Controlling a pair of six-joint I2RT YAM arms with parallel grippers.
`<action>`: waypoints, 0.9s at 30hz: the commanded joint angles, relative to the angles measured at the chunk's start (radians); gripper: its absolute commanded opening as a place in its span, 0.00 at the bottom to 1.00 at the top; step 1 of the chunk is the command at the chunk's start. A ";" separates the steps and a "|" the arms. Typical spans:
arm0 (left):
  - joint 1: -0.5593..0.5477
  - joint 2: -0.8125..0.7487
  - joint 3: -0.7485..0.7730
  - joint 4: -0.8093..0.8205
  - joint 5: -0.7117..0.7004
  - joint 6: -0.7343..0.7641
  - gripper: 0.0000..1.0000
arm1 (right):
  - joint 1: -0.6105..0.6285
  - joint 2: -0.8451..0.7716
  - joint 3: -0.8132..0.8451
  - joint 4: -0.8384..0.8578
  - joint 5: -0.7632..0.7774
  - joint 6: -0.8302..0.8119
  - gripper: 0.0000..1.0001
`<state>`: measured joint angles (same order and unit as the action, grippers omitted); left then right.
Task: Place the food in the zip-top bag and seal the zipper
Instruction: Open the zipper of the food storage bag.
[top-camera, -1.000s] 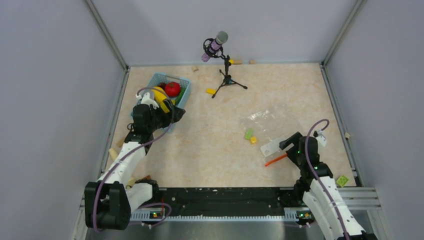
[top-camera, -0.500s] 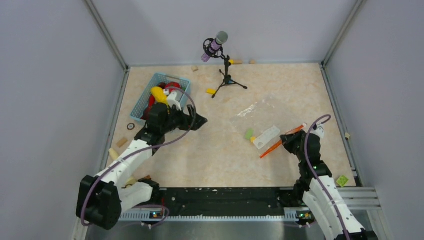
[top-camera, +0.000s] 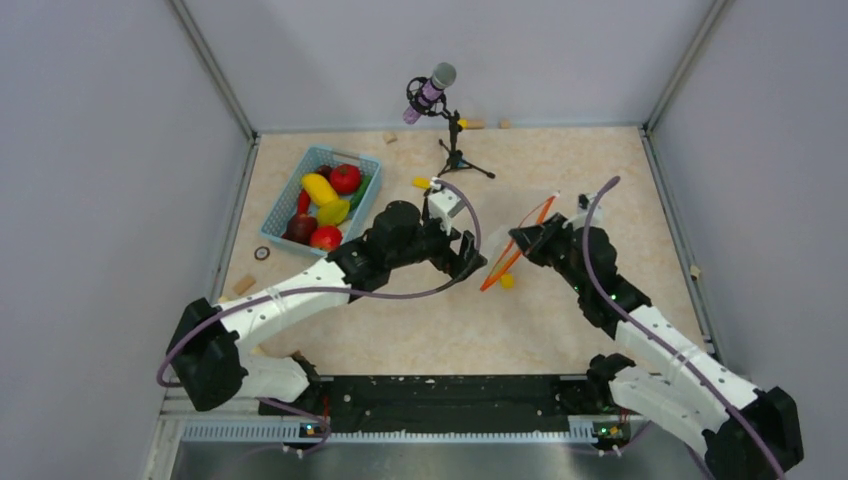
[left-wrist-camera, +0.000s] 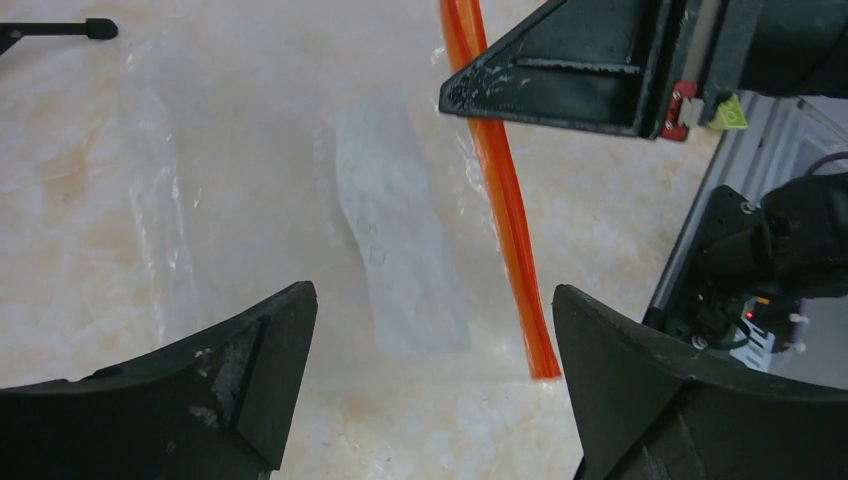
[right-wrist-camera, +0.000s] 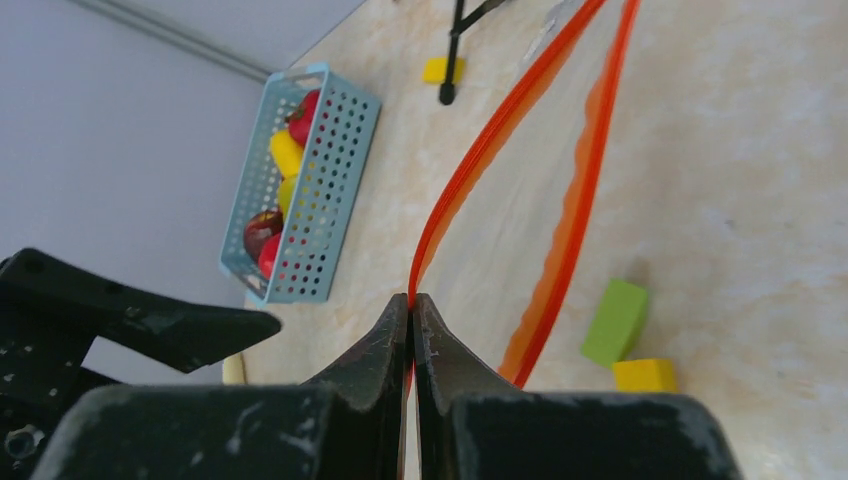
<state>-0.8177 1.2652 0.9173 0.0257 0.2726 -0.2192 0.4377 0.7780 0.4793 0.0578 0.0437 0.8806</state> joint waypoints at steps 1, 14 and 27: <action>-0.046 0.084 0.084 -0.001 -0.198 0.053 0.92 | 0.137 0.132 0.132 0.088 0.131 -0.022 0.00; -0.069 0.198 0.117 0.039 -0.305 0.028 0.80 | 0.263 0.352 0.216 0.212 0.220 0.043 0.00; -0.069 0.253 0.153 0.004 -0.457 -0.026 0.00 | 0.282 0.323 0.193 0.214 0.252 -0.064 0.28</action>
<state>-0.8879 1.5219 1.0420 0.0063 -0.1158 -0.2119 0.7063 1.1397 0.6495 0.2596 0.2604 0.9039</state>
